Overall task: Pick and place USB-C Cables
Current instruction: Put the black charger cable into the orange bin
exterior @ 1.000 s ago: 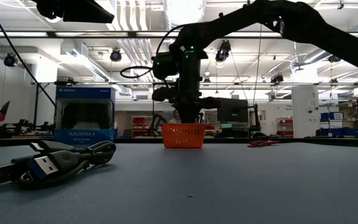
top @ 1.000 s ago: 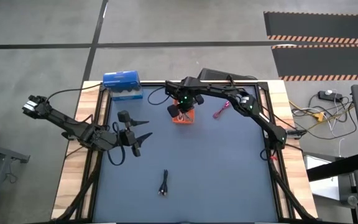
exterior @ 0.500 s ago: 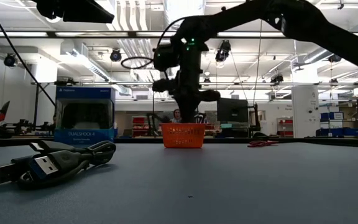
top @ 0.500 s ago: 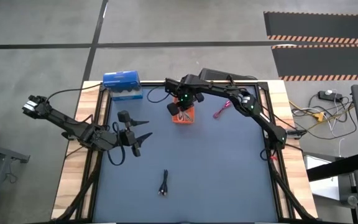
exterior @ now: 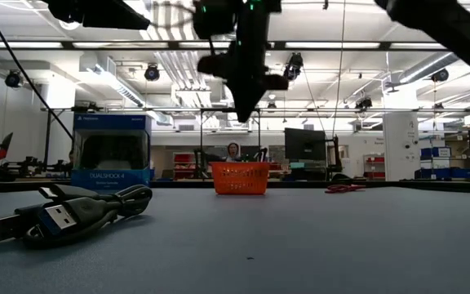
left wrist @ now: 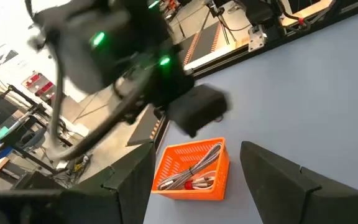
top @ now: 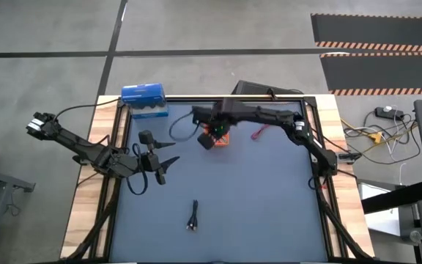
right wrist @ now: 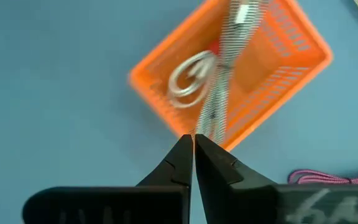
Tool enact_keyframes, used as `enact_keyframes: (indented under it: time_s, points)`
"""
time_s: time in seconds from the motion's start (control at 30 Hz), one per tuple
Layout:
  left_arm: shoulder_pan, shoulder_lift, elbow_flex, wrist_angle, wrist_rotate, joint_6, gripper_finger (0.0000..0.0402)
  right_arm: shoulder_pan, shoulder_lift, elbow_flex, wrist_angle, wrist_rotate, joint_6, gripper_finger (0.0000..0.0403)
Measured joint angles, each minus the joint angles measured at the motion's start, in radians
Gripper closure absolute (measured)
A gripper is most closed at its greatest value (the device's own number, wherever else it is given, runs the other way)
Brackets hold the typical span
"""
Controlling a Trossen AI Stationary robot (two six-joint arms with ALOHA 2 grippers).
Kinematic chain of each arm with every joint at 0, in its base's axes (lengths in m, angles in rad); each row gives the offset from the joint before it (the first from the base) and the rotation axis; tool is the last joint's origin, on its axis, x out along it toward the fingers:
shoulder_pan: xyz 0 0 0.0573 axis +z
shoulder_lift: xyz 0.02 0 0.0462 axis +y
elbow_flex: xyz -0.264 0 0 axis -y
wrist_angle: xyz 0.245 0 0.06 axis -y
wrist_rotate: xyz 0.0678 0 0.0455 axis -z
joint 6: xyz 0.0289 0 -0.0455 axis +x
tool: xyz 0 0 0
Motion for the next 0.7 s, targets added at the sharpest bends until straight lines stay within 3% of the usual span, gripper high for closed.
enact_keyframes:
  time_s: [0.33, 0.47, 0.7]
  points:
    - [-0.001, 0.0, 0.0, -0.017, 0.0, -0.105, 0.0182, 0.229, -0.015, -0.033, -0.087, 0.186, -0.047, 0.0394]
    - [-0.001, 0.0, 0.0, -0.029, 0.0, -0.166, 0.0182, 0.291, -0.05, -0.09, -0.099, 0.206, -0.034, 0.0394]
    - [-0.001, 0.0, 0.0, -0.083, 0.005, -0.397, 0.0182, 0.364, -0.19, -0.315, 0.072, 0.214, -0.019, 0.0394]
